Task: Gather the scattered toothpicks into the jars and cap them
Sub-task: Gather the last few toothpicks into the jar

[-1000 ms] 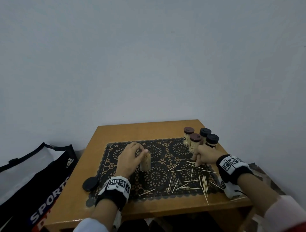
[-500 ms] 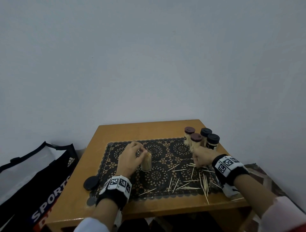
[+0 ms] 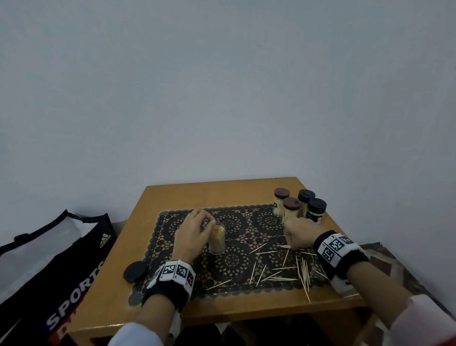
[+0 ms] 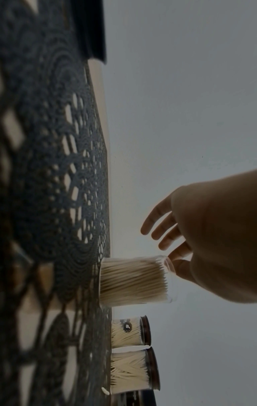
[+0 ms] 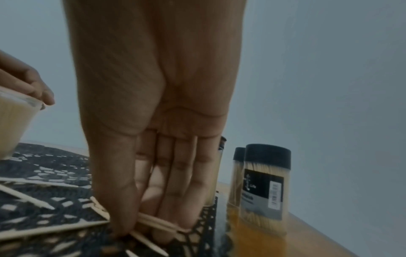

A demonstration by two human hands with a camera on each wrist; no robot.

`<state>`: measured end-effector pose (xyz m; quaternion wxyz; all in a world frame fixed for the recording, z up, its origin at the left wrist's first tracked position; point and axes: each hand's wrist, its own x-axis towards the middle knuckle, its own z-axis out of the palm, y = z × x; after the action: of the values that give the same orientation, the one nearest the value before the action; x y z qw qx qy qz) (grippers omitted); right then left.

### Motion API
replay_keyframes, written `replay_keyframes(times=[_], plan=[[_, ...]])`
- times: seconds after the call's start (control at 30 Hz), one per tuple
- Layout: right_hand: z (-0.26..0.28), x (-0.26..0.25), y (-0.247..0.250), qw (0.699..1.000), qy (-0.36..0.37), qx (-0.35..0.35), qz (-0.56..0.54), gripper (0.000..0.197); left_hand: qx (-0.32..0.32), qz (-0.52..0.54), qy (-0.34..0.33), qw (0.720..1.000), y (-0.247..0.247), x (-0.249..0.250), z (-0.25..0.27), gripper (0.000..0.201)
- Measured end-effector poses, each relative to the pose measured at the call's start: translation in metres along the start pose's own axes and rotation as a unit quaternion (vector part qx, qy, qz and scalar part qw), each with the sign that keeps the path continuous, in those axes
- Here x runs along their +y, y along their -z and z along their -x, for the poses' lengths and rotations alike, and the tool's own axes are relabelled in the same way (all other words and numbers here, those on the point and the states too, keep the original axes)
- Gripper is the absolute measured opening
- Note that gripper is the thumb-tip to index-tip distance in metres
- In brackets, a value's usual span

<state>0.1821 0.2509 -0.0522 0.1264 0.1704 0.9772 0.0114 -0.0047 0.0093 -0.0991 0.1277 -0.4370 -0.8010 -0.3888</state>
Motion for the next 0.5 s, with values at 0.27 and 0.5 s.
replay_keyframes(times=[0.27,0.5], plan=[[0.0003,0.0021,-0.0014,0.999,0.013,-0.046,-0.016,0.004,-0.006,-0.011,0.003,1.000,0.0017,0.0011,0.0005,0.010],[0.0054,-0.0001,-0.0017,1.000,0.024,-0.010,0.015,0.008,-0.003,-0.020,0.009,1.000,0.0041,0.0047,0.0006,0.010]])
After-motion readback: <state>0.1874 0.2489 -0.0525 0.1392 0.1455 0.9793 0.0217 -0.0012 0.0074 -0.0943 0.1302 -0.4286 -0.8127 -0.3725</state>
